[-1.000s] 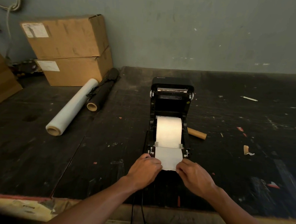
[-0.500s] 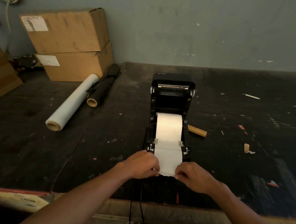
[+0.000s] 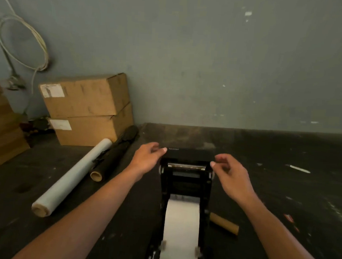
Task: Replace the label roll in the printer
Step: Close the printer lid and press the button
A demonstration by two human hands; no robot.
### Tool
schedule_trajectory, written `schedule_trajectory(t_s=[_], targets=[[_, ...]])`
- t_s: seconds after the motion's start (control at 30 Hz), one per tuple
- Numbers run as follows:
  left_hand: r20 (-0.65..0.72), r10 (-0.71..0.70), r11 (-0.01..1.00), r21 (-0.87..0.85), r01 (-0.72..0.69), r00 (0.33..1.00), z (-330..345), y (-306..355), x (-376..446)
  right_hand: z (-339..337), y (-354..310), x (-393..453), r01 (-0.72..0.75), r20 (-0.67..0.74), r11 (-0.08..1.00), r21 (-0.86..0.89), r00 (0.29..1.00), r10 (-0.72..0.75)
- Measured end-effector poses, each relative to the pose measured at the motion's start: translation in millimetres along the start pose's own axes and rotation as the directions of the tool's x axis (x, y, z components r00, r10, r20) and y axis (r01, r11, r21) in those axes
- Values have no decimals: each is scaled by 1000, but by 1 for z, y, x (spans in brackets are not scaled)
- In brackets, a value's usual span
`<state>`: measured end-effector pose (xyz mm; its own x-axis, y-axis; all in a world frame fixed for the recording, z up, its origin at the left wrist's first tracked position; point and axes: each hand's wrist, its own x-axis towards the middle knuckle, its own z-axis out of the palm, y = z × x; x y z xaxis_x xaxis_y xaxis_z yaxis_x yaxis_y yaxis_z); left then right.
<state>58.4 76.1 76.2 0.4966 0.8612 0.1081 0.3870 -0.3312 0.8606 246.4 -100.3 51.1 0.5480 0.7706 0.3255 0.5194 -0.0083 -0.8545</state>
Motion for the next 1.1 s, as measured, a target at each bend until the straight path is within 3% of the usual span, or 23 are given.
schedule_trajectory(t_s=[0.17, 0.3, 0.47, 0.57, 0.83, 0.97, 1.1], targets=[[-67, -132, 978, 155, 141, 989, 28, 4, 48, 2, 39, 49, -170, 53, 984, 59, 985, 167], [-64, -241, 961, 123, 247, 968, 45, -9, 57, 5, 69, 65, -385, 173, 915, 123, 916, 362], [13, -283, 957, -54, 284, 959, 56, -12, 49, 16, 60, 71, -355, 248, 924, 144, 917, 314], [18, -257, 961, -97, 258, 966, 54, -12, 39, 23, 47, 64, -347, 250, 929, 126, 918, 308], [105, -154, 957, -232, 175, 982, 37, -34, -35, 31, 27, -6, -449, 165, 766, 461, 891, 423], [145, -67, 970, -223, 98, 987, 34, -65, -85, 38, 24, -61, -478, 117, 756, 446, 869, 481], [184, 15, 977, -210, 25, 983, 35, -85, -117, 51, 30, -106, -426, 29, 833, 353, 895, 445]])
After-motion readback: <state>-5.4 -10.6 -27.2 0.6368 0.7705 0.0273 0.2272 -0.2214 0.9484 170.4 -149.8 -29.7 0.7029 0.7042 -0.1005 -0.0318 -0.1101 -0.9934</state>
